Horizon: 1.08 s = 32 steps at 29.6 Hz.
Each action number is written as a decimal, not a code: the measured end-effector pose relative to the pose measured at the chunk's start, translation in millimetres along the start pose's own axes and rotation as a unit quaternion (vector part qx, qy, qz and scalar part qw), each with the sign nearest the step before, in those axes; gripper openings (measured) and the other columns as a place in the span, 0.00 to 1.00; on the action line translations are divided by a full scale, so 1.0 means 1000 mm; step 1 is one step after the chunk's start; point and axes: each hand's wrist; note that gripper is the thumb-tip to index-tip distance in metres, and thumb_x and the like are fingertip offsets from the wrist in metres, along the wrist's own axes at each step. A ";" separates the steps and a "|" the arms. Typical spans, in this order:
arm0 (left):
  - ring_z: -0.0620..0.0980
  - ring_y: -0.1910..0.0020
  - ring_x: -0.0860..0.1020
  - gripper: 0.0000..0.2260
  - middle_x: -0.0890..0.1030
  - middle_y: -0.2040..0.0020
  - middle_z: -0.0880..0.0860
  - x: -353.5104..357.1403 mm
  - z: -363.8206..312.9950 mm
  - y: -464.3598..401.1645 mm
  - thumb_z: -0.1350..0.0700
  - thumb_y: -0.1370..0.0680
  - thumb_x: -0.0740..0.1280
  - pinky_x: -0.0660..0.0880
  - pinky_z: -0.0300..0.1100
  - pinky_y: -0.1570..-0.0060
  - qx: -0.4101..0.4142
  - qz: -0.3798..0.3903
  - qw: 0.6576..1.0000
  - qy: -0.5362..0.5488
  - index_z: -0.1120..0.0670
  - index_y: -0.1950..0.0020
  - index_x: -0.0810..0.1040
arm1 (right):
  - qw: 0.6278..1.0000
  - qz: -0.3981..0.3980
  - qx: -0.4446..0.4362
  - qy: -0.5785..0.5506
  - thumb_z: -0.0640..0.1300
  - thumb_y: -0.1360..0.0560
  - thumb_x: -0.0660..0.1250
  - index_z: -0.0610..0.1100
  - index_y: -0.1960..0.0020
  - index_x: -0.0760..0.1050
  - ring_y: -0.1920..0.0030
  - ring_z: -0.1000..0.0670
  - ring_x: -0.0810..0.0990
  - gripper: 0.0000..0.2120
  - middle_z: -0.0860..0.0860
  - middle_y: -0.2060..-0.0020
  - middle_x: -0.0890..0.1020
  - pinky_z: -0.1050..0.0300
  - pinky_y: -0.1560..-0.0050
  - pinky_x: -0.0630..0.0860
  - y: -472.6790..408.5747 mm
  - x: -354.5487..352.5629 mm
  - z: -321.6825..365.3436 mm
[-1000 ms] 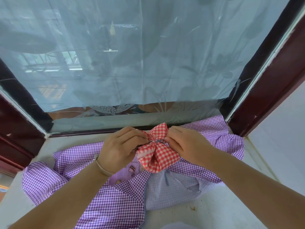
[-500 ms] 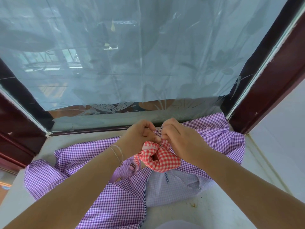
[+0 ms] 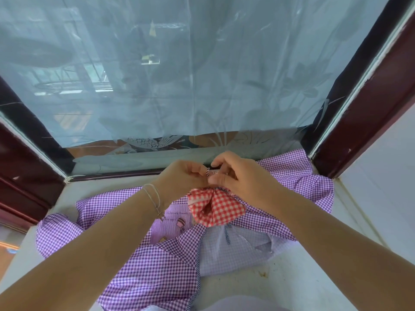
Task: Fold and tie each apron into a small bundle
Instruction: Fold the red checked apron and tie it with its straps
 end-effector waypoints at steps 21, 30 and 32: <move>0.44 0.64 0.82 0.04 0.84 0.64 0.51 -0.004 -0.006 0.006 0.64 0.33 0.73 0.77 0.33 0.60 0.001 -0.022 0.996 0.083 0.57 0.62 0.82 | 0.970 -0.167 -0.096 0.150 0.54 0.24 0.59 0.44 0.61 0.74 0.67 0.53 0.75 0.16 0.52 0.67 0.77 0.62 0.68 0.72 0.005 0.004 0.008; 0.48 0.58 0.82 0.07 0.85 0.58 0.54 -0.001 -0.009 0.018 0.65 0.30 0.74 0.78 0.39 0.50 0.070 0.006 0.994 -0.087 0.54 0.58 0.82 | 0.991 0.013 -0.111 0.075 0.56 0.24 0.61 0.46 0.56 0.74 0.36 0.53 0.71 0.13 0.51 0.43 0.78 0.55 0.30 0.61 0.013 0.001 -0.003; 0.50 0.58 0.82 0.07 0.84 0.59 0.51 0.000 -0.012 0.019 0.65 0.30 0.73 0.79 0.41 0.50 0.106 0.000 0.985 -0.136 0.53 0.58 0.82 | 0.997 0.055 -0.051 0.019 0.55 0.22 0.60 0.46 0.51 0.73 0.49 0.55 0.77 0.12 0.55 0.52 0.80 0.58 0.36 0.66 0.010 -0.005 -0.001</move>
Point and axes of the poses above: each hand's wrist, its own y-axis away from the middle knuckle, its own x-axis out of the palm, z = x × y
